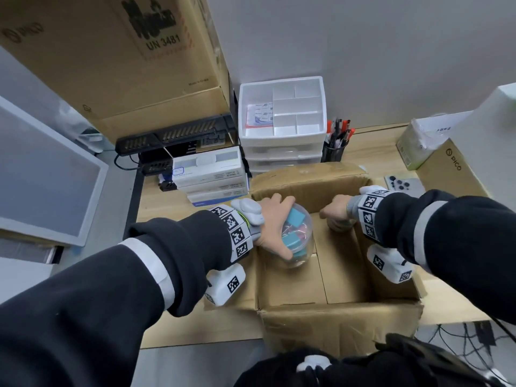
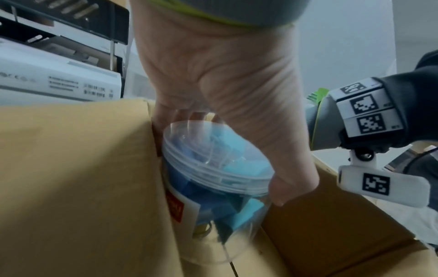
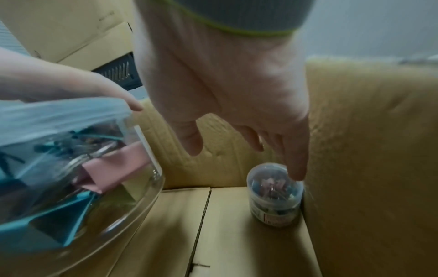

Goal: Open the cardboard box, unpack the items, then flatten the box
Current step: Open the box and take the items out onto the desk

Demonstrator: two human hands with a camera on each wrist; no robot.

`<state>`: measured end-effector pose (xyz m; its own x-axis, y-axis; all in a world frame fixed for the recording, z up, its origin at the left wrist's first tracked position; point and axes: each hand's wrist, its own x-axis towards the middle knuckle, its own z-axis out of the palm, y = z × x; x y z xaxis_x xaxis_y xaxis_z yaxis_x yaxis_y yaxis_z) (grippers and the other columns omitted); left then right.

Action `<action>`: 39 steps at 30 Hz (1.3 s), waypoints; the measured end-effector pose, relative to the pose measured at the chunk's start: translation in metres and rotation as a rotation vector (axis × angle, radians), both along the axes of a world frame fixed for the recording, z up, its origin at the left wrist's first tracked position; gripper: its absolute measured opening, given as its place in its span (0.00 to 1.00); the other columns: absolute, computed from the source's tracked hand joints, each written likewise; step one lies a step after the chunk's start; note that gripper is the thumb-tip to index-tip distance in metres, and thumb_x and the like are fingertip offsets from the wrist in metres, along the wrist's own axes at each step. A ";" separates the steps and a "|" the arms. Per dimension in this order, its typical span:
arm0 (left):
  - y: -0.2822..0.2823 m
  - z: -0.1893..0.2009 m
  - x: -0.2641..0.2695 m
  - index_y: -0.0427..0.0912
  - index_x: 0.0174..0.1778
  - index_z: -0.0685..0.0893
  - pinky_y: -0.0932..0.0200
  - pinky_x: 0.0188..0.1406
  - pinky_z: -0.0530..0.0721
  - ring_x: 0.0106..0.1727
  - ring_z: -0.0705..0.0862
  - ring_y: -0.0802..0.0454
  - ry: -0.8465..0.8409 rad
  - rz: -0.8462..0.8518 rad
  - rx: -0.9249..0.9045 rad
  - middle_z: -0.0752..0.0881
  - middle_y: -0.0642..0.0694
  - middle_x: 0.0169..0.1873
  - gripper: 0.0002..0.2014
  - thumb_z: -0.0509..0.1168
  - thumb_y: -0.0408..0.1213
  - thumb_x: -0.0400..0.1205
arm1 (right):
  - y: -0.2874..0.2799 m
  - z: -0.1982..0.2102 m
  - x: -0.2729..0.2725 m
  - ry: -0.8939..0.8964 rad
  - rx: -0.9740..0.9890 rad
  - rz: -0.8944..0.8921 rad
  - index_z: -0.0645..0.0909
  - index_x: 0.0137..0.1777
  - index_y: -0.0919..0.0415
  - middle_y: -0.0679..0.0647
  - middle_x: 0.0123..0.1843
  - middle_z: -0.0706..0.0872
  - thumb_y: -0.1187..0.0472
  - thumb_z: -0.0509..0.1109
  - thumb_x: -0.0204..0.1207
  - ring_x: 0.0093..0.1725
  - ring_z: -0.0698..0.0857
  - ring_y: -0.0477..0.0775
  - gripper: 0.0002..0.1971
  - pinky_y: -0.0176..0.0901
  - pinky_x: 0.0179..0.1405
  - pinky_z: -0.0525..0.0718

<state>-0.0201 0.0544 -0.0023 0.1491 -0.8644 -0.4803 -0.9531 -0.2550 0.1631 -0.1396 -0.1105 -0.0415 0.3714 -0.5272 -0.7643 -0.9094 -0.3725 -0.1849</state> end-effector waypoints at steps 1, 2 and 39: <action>0.002 -0.003 0.000 0.44 0.79 0.59 0.53 0.45 0.81 0.55 0.80 0.46 0.009 0.017 0.002 0.74 0.44 0.61 0.60 0.78 0.67 0.55 | 0.002 -0.008 0.003 0.010 0.001 0.002 0.77 0.72 0.67 0.63 0.70 0.82 0.50 0.64 0.84 0.67 0.82 0.62 0.24 0.48 0.61 0.78; 0.003 -0.006 -0.001 0.44 0.80 0.59 0.54 0.45 0.80 0.56 0.80 0.46 0.014 0.029 0.001 0.73 0.44 0.61 0.61 0.78 0.67 0.56 | 0.004 -0.013 0.004 0.026 -0.001 0.004 0.78 0.71 0.68 0.63 0.69 0.83 0.51 0.64 0.84 0.67 0.83 0.62 0.23 0.47 0.59 0.77; -0.009 0.128 0.089 0.47 0.72 0.67 0.56 0.42 0.82 0.47 0.81 0.48 -0.087 0.012 -0.166 0.75 0.47 0.54 0.50 0.76 0.65 0.58 | -0.025 0.139 0.081 0.221 0.202 0.392 0.82 0.40 0.62 0.59 0.30 0.84 0.45 0.67 0.71 0.23 0.78 0.52 0.18 0.31 0.25 0.70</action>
